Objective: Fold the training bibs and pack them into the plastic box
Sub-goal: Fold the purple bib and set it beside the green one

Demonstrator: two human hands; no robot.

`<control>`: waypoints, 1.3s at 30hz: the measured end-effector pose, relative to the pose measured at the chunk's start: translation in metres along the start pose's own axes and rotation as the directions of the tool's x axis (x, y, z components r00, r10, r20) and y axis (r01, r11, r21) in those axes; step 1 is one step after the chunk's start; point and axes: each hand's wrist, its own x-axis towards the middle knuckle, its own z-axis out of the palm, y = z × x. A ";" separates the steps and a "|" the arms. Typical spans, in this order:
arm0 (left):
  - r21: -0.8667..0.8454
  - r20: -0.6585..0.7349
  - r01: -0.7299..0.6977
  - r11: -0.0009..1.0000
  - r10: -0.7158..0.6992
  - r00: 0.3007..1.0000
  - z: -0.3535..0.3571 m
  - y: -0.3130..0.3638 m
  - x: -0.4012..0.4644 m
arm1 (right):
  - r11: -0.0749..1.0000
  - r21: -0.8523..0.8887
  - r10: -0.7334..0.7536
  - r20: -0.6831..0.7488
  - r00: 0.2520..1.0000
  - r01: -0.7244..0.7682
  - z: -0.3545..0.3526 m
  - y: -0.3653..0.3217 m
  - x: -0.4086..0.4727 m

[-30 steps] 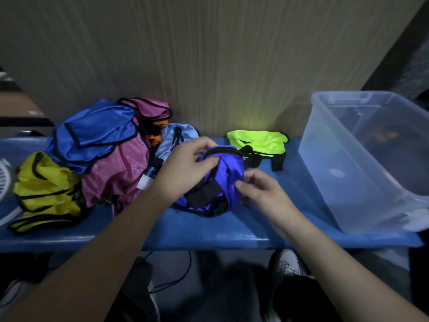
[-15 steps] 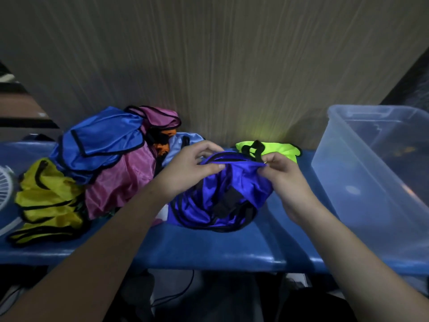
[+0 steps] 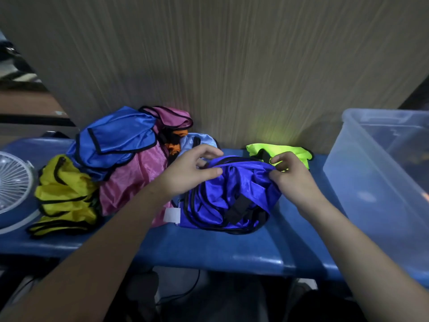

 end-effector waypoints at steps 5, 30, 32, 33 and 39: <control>-0.008 0.018 0.020 1.000 -0.020 1.000 0.001 -0.006 -0.004 | 0.982 -0.033 -0.183 0.041 0.982 0.185 0.007 -0.004 -0.010; 0.527 0.187 -0.161 0.834 0.070 0.980 -0.018 -0.043 -0.001 | 0.630 -0.696 -0.415 0.072 0.907 0.344 0.006 0.013 -0.004; 0.554 0.236 -0.173 0.815 0.045 0.971 -0.024 -0.046 -0.002 | 0.749 -0.607 -0.336 -0.001 0.942 0.267 0.001 0.011 -0.003; 0.567 0.267 -0.176 0.805 0.023 0.963 -0.027 -0.047 -0.003 | 0.802 -0.554 -0.291 -0.035 0.956 0.224 -0.002 0.011 -0.003; 0.607 0.287 -0.191 0.771 0.011 0.958 -0.030 -0.058 -0.004 | 0.980 -0.198 -0.024 -0.177 0.984 -0.011 -0.011 0.002 -0.001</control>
